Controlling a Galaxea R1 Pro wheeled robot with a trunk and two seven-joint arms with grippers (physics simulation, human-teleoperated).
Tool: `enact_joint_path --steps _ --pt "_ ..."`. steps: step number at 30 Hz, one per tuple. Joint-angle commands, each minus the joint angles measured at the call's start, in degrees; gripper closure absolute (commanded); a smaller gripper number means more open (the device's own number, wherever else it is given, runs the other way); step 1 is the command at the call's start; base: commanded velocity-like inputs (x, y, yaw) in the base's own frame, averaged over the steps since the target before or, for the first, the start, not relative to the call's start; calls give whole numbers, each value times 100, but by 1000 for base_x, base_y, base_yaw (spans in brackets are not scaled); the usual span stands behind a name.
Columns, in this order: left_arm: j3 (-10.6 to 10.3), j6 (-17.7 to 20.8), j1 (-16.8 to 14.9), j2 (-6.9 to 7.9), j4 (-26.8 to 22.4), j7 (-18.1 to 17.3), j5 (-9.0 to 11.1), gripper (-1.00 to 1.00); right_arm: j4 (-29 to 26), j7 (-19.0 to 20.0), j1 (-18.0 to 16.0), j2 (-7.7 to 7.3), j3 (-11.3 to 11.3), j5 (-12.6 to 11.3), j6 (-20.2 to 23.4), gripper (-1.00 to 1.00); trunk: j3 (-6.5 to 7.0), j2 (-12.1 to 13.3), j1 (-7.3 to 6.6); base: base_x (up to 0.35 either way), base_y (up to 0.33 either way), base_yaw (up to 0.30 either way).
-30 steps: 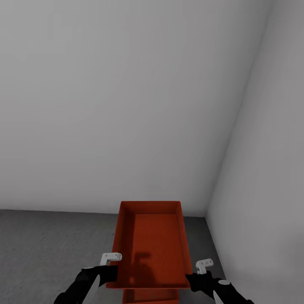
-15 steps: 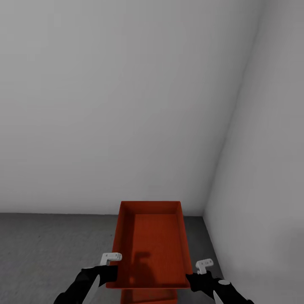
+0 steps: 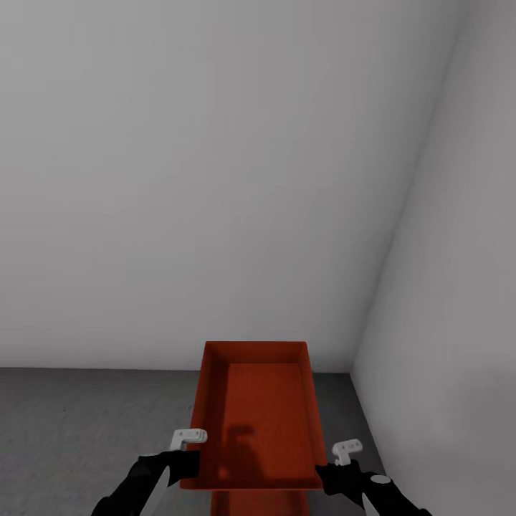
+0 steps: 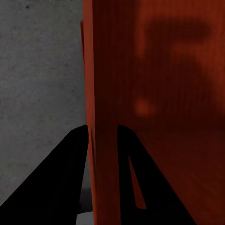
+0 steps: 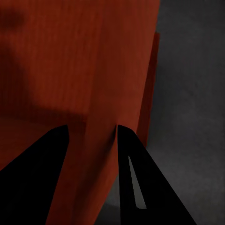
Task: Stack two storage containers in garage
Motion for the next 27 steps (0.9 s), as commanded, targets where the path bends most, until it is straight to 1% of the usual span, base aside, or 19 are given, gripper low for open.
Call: enact_joint_path --steps 1,5,11,19,27 --pt "-20 -345 -3 -64 -17 27 63 100 10 19 -1 150 14 43 38 100 -13 -13 4 14 7 0" --pt "-20 -346 -3 -70 -17 27 63 100 10 20 -1 150 14 41 38 100 -13 -13 4 40 2 0" --pt "-20 -346 -3 -66 -17 27 62 100 10 22 -1 150 14 33 31 100 -13 -13 4 195 0 0" --pt "-20 -346 -3 -71 -17 27 60 100 10 23 -1 150 14 34 29 100 -13 -13 4 26 0 0" --pt "-20 -346 -3 -65 -17 27 60 100 10 23 -1 150 14 37 37 100 -13 -13 4 122 -114 0"
